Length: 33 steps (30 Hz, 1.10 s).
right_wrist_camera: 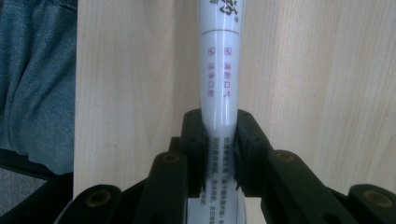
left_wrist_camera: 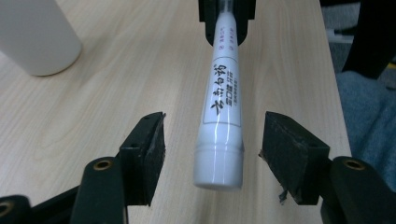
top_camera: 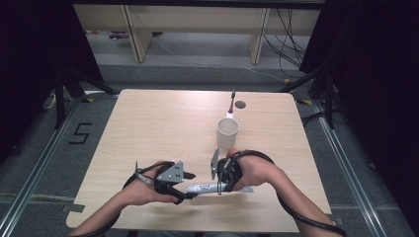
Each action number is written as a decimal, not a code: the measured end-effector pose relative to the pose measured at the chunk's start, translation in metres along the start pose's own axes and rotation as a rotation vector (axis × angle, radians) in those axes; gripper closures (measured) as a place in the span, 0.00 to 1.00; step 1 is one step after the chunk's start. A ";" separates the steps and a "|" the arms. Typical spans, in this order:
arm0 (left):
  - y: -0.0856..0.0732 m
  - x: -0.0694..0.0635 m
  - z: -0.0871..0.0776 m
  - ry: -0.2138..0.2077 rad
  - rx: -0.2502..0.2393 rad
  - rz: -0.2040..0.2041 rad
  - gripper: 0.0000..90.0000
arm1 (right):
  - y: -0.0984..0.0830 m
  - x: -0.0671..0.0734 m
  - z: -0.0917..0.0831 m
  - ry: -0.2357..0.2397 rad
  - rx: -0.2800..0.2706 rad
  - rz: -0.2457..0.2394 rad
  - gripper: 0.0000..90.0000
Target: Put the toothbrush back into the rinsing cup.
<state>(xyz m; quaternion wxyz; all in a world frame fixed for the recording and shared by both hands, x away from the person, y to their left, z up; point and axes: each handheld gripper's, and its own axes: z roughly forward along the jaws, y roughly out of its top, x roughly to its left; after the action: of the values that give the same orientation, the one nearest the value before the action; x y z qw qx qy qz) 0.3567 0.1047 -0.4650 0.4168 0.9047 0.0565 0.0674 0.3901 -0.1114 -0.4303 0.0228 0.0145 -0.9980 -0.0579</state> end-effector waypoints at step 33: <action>0.016 -0.004 0.031 -0.004 0.143 0.133 0.73 | 0.013 0.002 -0.012 -0.018 -0.003 -0.036 0.85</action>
<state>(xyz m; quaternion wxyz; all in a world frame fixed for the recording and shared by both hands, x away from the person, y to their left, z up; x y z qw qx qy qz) 0.3587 0.0706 -0.4736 0.3457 0.9342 0.0002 0.0887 0.3880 -0.1002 -0.4165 0.0127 0.0319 -0.9976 -0.0598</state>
